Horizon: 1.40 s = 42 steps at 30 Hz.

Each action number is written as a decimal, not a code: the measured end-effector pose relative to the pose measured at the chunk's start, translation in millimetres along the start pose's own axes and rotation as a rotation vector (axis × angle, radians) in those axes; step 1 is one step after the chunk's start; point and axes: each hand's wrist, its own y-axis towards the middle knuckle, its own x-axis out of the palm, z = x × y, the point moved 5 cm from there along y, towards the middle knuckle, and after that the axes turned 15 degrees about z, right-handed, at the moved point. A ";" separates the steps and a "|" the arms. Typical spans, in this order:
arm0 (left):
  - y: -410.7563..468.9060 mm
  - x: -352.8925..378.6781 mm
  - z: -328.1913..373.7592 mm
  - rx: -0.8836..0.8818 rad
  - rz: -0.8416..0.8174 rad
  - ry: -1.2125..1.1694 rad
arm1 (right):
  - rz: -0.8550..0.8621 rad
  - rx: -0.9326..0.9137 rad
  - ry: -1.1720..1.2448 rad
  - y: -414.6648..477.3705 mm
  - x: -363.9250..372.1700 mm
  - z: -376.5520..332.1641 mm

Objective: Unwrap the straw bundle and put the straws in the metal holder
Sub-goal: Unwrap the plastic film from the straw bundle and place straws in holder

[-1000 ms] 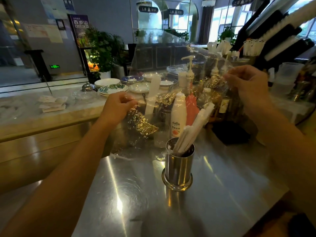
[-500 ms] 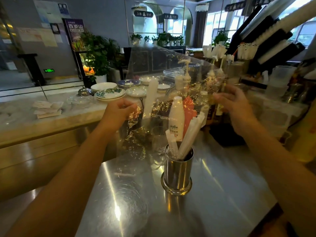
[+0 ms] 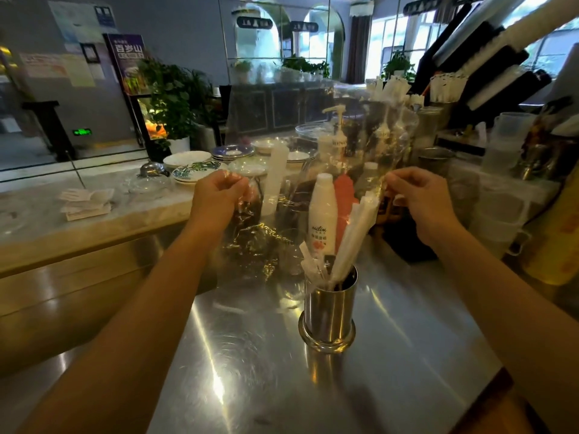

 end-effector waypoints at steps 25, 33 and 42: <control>4.2 -3.0 -4.2 -0.078 0.063 -0.062 | 0.042 -0.084 -0.064 -0.5 6.2 -18.4; 1.1 -4.3 13.9 -0.012 0.055 -0.127 | 0.129 -0.158 0.037 -3.3 7.5 -39.4; 2.7 -33.2 38.7 0.104 0.106 -0.212 | 0.135 -0.195 0.295 -5.2 18.2 -71.3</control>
